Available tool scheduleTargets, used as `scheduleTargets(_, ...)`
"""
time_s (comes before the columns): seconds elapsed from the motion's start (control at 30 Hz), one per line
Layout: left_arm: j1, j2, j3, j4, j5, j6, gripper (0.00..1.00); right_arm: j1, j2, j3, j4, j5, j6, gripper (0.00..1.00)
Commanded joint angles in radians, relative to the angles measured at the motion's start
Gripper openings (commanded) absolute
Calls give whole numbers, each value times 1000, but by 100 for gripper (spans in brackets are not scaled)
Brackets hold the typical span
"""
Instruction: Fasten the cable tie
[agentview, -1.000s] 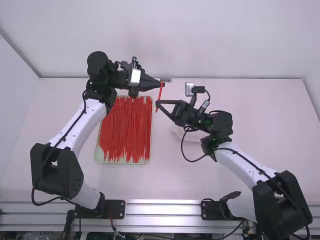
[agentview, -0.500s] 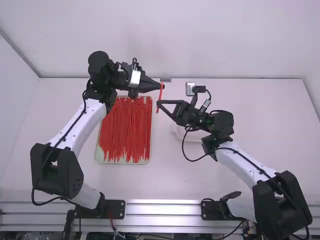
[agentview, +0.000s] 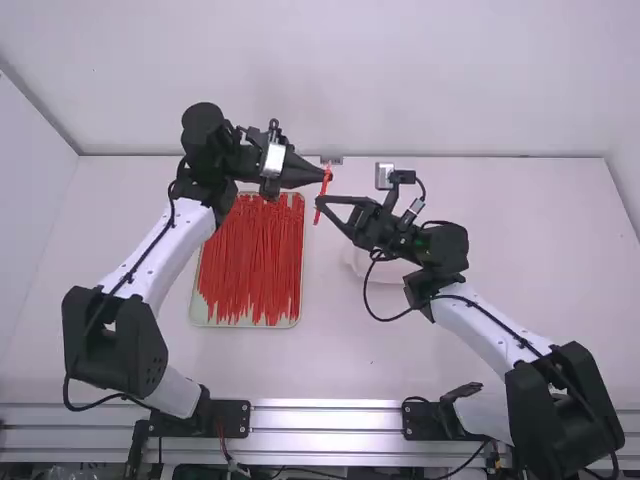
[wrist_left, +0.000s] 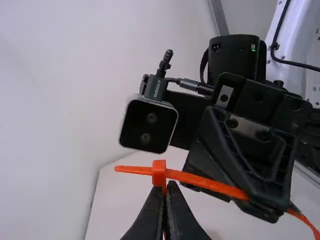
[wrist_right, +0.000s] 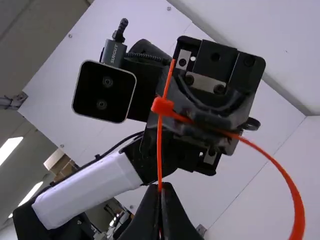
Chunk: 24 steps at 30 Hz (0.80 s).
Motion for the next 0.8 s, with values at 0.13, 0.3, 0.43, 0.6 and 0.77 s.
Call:
scheduleTargets(0.13, -14, 4, -3, -8, 37, 55, 1, -19, 2, 28, 6, 32, 4, 0)
scheduleTargets(0.3, -13, 4, -3, -63, 37, 108, 2, -42, 2, 28, 6, 32, 16, 0)
scheduleTargets(0.43, -14, 4, -3, -98, 37, 138, 2, -51, 2, 28, 25, 32, 30, 0)
scheduleTargets(0.6, -14, 4, -3, -106, 37, 137, 2, -51, 2, 28, 37, 53, 26, 0)
scheduleTargets(0.77, -26, 4, -3, -108, 37, 136, 2, -51, 2, 28, 37, 76, 26, 0)
